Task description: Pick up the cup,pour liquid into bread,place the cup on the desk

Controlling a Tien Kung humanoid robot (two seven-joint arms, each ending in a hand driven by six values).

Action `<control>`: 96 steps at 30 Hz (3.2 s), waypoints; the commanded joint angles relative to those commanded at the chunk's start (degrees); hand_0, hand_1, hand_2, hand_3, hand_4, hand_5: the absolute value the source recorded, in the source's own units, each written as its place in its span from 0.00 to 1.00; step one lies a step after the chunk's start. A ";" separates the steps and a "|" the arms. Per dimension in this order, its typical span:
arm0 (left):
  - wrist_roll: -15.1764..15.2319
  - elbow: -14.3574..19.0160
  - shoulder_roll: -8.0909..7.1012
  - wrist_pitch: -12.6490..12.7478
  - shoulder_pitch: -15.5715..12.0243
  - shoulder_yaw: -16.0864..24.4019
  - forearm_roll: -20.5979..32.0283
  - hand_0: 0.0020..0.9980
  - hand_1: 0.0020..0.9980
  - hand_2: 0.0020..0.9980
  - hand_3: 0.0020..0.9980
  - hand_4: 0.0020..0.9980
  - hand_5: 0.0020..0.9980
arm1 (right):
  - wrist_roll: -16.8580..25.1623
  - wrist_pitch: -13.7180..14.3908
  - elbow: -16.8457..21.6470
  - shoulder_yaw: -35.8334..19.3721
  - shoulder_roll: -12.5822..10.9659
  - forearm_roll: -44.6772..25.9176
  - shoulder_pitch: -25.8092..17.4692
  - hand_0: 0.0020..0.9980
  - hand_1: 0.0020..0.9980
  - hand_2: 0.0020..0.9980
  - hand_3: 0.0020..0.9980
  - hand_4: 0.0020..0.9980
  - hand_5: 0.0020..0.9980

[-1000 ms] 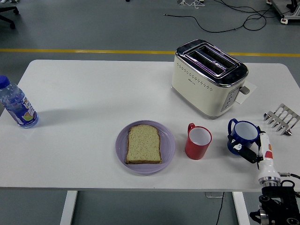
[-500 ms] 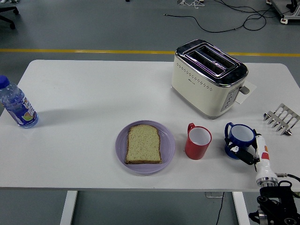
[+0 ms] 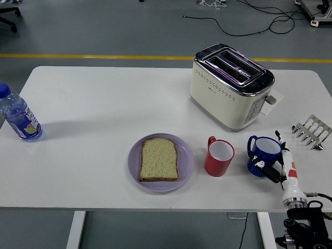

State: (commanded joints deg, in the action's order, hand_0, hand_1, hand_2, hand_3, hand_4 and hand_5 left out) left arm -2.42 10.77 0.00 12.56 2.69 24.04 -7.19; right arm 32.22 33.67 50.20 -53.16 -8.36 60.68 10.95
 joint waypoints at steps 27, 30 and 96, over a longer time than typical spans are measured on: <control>-0.01 -0.02 0.00 -0.01 -0.01 0.01 0.11 0.63 0.64 0.66 0.51 0.23 0.85 | -1.53 0.24 -1.03 -2.43 0.30 3.56 0.83 0.63 0.59 0.87 1.00 1.00 0.18; 0.01 0.00 0.00 0.02 0.05 0.11 0.07 0.63 0.64 0.66 0.51 0.23 0.85 | -1.29 -0.39 -1.18 -2.45 0.26 4.21 0.91 0.63 0.59 0.87 1.00 1.00 0.18; -0.06 0.05 0.00 -0.06 -0.05 -0.19 -0.29 0.63 0.65 0.66 0.51 0.23 0.85 | -35.56 -31.25 38.96 -36.04 -1.39 -27.31 -8.82 0.74 0.64 0.69 0.64 0.66 0.27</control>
State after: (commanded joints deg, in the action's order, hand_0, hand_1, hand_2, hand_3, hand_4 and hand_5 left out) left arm -2.48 10.82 0.00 12.50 2.63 23.85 -7.48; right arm -3.35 2.42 89.16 -89.20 -9.75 33.37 2.13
